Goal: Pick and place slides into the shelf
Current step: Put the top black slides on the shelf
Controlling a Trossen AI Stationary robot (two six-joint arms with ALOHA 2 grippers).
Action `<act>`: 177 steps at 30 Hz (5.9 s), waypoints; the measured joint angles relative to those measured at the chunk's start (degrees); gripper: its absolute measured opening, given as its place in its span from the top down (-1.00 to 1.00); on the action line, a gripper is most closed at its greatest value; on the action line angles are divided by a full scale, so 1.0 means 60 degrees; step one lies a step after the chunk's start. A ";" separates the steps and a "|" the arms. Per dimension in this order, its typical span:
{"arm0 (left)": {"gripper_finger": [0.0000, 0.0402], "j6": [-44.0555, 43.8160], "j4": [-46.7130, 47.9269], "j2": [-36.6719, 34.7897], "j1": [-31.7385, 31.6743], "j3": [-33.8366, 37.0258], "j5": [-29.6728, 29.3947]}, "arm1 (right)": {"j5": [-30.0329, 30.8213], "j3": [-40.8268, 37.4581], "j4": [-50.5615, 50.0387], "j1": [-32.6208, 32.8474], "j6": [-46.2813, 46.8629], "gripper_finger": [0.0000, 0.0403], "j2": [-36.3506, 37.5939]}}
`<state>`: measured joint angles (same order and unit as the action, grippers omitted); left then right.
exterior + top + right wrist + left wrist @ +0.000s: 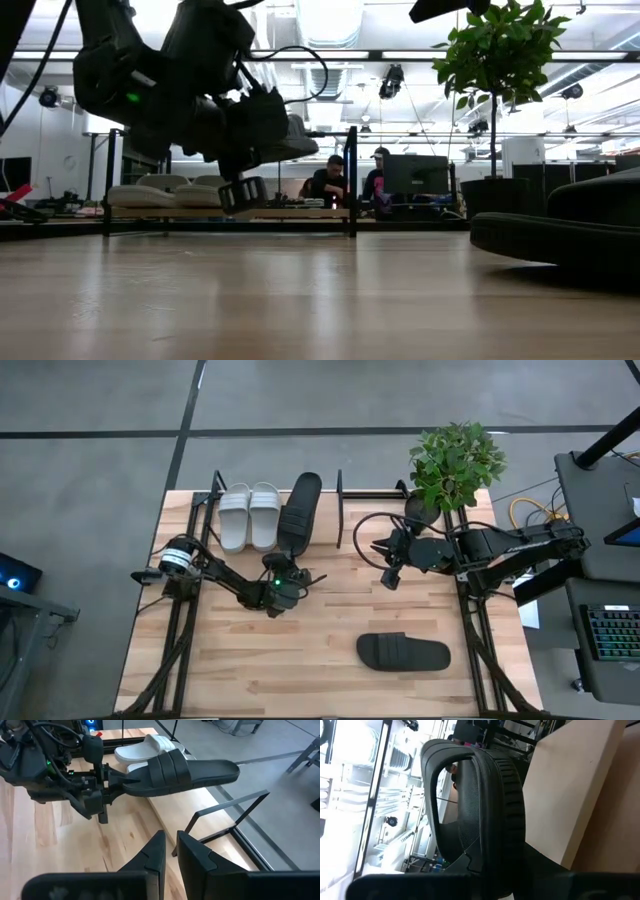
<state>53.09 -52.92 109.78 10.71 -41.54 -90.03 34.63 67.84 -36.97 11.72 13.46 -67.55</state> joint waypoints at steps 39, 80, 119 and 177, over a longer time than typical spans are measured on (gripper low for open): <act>0.87 0.0027 -0.0009 -0.0015 -0.0034 -0.0149 0.0002 | -0.8342 0.0882 0.3934 -0.5354 -0.4330 0.29 -0.2733; 0.87 0.0133 -0.0020 -0.0015 -0.0034 -0.0270 0.0017 | -1.0911 0.8771 -0.2725 -0.6553 -0.6178 0.29 -0.8932; 0.18 0.0002 -0.0143 -0.0094 -0.0064 -0.0331 -0.0071 | -1.1012 0.8472 -0.2864 -0.6632 -0.6001 0.96 -0.8881; 0.20 -0.5202 0.1914 -0.8267 0.3368 0.1712 0.6205 | -1.0761 0.8979 -0.2525 -0.7021 -0.6279 0.96 -0.8878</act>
<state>21.88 -41.43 60.17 30.92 -31.27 -52.80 -29.93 121.71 -52.12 -30.41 -24.21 -120.81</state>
